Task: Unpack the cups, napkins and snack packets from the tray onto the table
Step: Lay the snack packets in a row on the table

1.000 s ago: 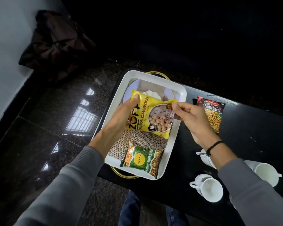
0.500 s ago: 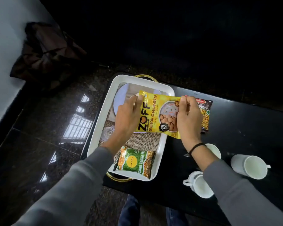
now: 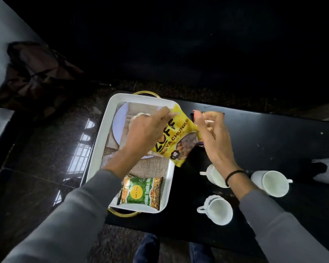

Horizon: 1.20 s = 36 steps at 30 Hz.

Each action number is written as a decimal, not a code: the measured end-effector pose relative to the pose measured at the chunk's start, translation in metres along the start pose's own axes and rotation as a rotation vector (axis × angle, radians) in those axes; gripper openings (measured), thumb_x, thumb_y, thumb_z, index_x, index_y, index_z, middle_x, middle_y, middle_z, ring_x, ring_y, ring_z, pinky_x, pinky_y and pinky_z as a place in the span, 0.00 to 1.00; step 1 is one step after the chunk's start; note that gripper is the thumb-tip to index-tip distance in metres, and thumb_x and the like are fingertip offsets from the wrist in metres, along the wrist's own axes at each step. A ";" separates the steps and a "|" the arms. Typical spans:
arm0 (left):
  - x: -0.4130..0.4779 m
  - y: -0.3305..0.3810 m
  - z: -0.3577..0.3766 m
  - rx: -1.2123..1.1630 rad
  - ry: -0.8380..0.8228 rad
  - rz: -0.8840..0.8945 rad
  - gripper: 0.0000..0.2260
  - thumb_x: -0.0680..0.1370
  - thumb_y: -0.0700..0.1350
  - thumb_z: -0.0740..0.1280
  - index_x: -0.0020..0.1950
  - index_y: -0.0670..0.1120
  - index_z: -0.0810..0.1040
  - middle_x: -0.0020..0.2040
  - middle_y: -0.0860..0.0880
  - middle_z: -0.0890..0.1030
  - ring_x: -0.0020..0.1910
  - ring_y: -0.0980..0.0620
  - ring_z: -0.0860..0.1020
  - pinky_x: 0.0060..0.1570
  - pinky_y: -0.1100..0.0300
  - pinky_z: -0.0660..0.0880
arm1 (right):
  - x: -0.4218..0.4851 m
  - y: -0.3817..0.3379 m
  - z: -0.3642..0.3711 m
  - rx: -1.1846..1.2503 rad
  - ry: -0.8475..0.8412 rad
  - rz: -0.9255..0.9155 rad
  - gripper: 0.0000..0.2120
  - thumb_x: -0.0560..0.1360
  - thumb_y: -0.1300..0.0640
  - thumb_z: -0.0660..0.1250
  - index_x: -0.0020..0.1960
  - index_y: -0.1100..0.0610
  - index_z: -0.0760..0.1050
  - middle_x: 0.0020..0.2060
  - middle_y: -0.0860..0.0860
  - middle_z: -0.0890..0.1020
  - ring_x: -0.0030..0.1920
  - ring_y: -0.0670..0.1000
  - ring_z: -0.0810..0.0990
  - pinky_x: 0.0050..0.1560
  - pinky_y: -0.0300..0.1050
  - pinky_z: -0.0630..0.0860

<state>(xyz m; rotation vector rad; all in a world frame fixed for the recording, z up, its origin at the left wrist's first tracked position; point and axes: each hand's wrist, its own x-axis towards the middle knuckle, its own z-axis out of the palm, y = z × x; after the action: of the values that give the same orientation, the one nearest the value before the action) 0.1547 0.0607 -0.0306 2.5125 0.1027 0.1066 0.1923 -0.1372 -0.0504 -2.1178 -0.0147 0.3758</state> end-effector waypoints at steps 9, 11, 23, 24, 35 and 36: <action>0.071 0.076 -0.013 0.435 -0.034 0.726 0.11 0.83 0.52 0.63 0.50 0.50 0.82 0.38 0.51 0.82 0.33 0.48 0.79 0.25 0.59 0.63 | 0.014 0.016 -0.056 0.250 -0.391 -0.006 0.25 0.62 0.44 0.85 0.57 0.44 0.83 0.51 0.42 0.89 0.54 0.41 0.87 0.59 0.46 0.80; 0.080 0.091 -0.002 0.341 0.012 0.625 0.13 0.84 0.54 0.60 0.53 0.49 0.81 0.43 0.51 0.82 0.41 0.49 0.79 0.32 0.53 0.72 | 0.017 0.020 -0.070 0.338 -0.314 0.017 0.20 0.64 0.47 0.84 0.54 0.44 0.85 0.49 0.44 0.90 0.53 0.44 0.88 0.58 0.46 0.80; 0.063 0.113 0.122 -0.930 -0.473 -0.618 0.14 0.76 0.43 0.77 0.60 0.45 0.83 0.52 0.50 0.89 0.50 0.52 0.87 0.45 0.62 0.83 | 0.039 0.076 -0.143 0.489 -0.241 0.404 0.20 0.75 0.42 0.73 0.59 0.56 0.85 0.52 0.52 0.90 0.55 0.52 0.88 0.69 0.57 0.76; 0.064 0.117 0.128 -0.928 -0.476 -0.644 0.14 0.76 0.43 0.77 0.61 0.45 0.83 0.53 0.49 0.88 0.50 0.51 0.87 0.48 0.59 0.83 | 0.041 0.082 -0.147 0.497 -0.225 0.417 0.19 0.75 0.44 0.75 0.58 0.56 0.86 0.51 0.52 0.90 0.54 0.52 0.89 0.68 0.58 0.78; 0.071 0.146 0.186 -0.572 -0.434 -0.710 0.09 0.81 0.44 0.70 0.59 0.44 0.76 0.54 0.45 0.85 0.55 0.46 0.84 0.55 0.51 0.81 | 0.065 0.147 -0.159 0.320 -0.111 0.502 0.08 0.72 0.55 0.80 0.48 0.52 0.83 0.40 0.44 0.89 0.40 0.39 0.87 0.41 0.31 0.80; 0.070 0.147 0.188 -0.499 -0.453 -0.691 0.10 0.81 0.45 0.70 0.59 0.44 0.75 0.54 0.45 0.84 0.54 0.45 0.83 0.53 0.51 0.81 | 0.065 0.150 -0.159 0.290 -0.109 0.503 0.09 0.71 0.55 0.80 0.48 0.53 0.82 0.40 0.45 0.89 0.39 0.38 0.87 0.42 0.33 0.79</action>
<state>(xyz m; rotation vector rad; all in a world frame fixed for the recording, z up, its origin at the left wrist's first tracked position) 0.2505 -0.1603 -0.0919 1.8291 0.6551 -0.6329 0.2771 -0.3400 -0.1111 -1.7928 0.4876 0.7422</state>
